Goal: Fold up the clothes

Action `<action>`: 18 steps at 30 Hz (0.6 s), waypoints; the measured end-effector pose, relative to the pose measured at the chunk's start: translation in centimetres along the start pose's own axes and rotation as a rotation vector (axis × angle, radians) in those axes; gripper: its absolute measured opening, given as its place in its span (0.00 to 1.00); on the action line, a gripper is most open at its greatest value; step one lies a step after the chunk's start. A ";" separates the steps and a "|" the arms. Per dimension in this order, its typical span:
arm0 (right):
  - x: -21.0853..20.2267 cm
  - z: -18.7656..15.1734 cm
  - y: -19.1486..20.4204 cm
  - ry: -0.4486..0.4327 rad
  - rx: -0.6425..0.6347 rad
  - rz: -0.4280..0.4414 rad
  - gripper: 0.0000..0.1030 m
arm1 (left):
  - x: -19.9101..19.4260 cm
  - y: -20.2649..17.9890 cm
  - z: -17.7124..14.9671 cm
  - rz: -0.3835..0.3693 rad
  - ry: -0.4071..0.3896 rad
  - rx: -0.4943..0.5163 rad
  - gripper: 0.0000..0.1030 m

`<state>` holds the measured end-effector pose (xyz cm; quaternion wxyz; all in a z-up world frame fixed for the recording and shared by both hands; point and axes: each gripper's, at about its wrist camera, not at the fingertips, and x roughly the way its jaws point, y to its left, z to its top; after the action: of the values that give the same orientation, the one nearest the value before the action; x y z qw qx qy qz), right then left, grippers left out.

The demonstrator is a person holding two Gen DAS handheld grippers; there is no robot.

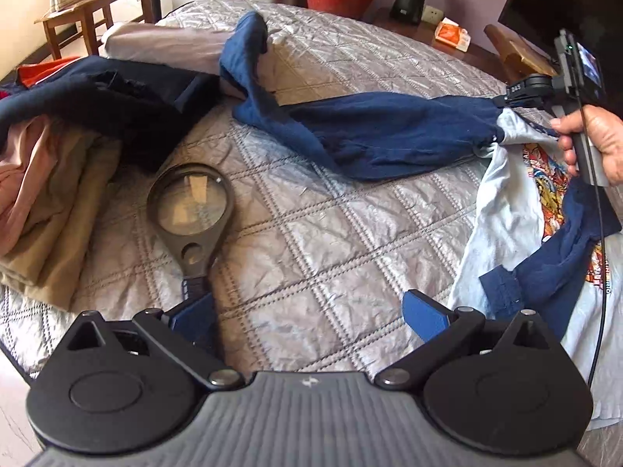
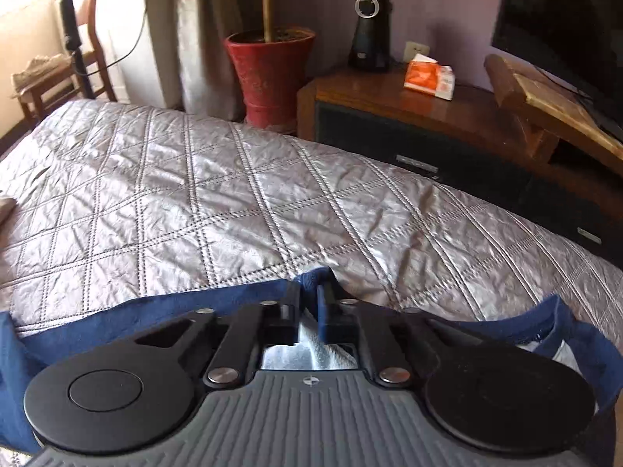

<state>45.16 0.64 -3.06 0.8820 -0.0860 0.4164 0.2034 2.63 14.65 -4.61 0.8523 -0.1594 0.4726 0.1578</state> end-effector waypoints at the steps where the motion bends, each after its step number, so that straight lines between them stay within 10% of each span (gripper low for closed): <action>1: -0.4 0.7 -0.2 -0.025 0.018 0.001 0.06 | 0.0 -0.1 0.1 -0.003 -0.006 0.000 0.99; 6: -2.9 5.7 -2.8 -0.231 0.174 -0.066 0.08 | -0.3 -0.1 0.6 -0.017 -0.024 -0.007 0.99; 11: -3.9 6.3 -2.1 -0.235 0.087 -0.140 0.19 | -0.4 0.3 0.9 -0.016 -0.024 -0.018 0.99; 14: -5.1 4.0 -3.2 -0.252 0.179 -0.134 0.85 | -0.6 0.8 0.7 -0.017 -0.021 -0.029 0.99; 18: -9.8 -3.4 -6.4 -0.265 0.221 -0.248 0.83 | -1.0 1.1 0.3 -0.008 -0.024 -0.004 0.99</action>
<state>39.89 -9.05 2.20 0.9513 -0.0117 0.3029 0.0561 1.86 15.61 -3.75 0.8581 -0.1612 0.4614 0.1572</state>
